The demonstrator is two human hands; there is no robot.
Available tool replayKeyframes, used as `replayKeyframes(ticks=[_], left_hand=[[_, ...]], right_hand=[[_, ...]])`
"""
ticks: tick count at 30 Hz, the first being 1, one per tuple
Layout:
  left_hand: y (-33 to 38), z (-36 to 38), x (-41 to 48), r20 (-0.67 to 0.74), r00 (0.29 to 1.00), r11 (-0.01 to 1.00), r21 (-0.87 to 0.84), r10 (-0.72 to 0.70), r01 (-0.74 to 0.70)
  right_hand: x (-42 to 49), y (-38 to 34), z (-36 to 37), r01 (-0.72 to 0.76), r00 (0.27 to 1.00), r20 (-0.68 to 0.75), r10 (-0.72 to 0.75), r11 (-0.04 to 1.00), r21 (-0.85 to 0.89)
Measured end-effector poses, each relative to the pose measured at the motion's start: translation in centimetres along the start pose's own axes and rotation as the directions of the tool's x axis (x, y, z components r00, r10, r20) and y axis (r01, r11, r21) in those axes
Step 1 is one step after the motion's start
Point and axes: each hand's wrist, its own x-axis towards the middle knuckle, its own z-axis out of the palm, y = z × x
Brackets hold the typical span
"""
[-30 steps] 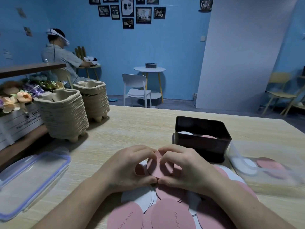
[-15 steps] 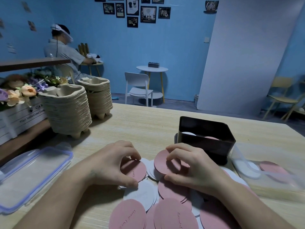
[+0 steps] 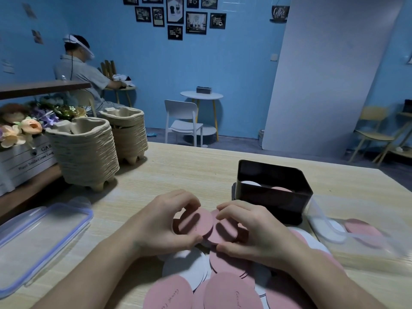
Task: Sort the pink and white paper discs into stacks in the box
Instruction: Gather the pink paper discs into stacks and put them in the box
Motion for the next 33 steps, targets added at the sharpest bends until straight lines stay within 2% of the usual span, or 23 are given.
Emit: replayKeyframes(ticks=[5,12,22,29,33], left_hand=[[0.7,0.7,0.2,-0.052,0.994,0.994,0.041,0.099,-0.097],[0.7,1.7,0.5,-0.128,0.975,0.981,0.094,0.180,-0.168],[0.0,1.3,-0.1,-0.145,0.979,0.988,-0.046,0.141,-0.148],[0.5,1.7,0.4,-0.133,0.975,0.975,-0.116,0.176,-0.191],[0.2,2.2,0.4,-0.140,0.980,0.971,-0.175,0.142,-0.166]], right_hand=[[0.2,-0.3,0.2,0.062,0.998,-0.020,-0.061,0.998,0.032],[0.1,-0.6,0.1,0.059,0.997,-0.061,-0.055,0.996,0.066],[-0.1,-0.3,-0.2,0.036,0.993,-0.112,-0.025,0.995,0.097],[0.1,-0.2,0.1,0.116,0.979,-0.178,-0.099,0.989,0.088],[0.2,-0.1,0.1,0.136,0.973,-0.202,-0.114,0.986,0.100]])
